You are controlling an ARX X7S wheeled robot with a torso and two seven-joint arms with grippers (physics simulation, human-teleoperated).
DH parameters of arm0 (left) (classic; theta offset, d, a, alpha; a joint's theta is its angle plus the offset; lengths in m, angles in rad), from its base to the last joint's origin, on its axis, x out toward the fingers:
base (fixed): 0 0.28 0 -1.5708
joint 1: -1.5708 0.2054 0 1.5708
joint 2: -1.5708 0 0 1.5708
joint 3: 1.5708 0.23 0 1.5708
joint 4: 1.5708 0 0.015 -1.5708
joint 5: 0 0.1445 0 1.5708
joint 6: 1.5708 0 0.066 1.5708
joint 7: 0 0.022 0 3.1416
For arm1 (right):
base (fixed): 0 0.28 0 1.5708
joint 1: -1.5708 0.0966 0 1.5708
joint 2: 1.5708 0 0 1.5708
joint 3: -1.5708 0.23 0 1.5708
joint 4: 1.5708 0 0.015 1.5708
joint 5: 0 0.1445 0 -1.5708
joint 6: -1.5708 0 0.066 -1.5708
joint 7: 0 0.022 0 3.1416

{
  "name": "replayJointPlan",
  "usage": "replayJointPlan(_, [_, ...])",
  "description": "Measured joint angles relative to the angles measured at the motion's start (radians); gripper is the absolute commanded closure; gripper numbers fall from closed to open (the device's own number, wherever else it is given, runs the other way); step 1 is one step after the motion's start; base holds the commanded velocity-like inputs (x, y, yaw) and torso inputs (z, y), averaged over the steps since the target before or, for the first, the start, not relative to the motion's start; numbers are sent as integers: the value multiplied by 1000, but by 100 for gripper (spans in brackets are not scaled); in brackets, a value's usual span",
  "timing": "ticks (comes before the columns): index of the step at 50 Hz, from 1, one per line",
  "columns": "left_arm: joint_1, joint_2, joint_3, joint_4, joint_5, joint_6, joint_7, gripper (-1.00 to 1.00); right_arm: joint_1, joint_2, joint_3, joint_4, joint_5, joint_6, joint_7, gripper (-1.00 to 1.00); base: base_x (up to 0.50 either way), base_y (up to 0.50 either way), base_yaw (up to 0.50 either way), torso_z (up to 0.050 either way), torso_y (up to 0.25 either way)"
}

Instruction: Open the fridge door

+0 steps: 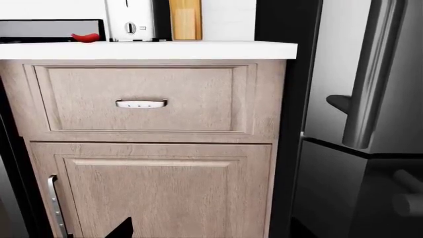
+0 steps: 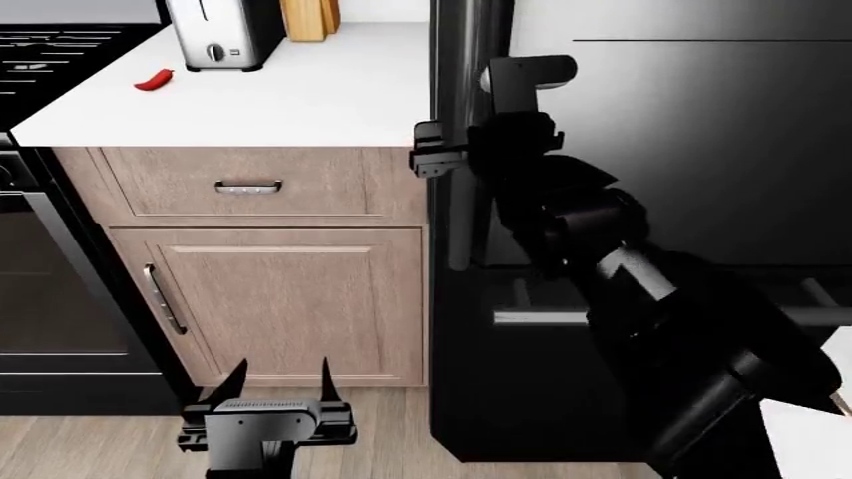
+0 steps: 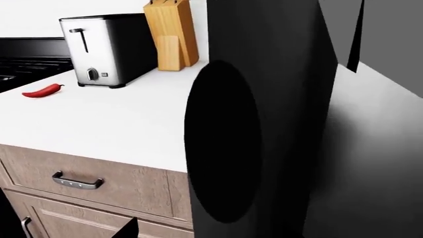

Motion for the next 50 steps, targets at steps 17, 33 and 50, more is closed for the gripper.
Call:
replayJointPlan(17, [-2,-2,5,-4,-5,4,-4,-100,20,-2,-218,50,219,-60,-9,100,0,0,0,0,0])
replayJointPlan(33, [-3,-6,8,-3,-9,5,-9,-100,25,-2,-305,62,296,-83,-24,100,0,0,0,0,0])
replayJointPlan(50, [-6,-9,13,-5,-12,6,-14,-100,17,22,-339,20,325,-119,-15,100,0,0,0,0,0])
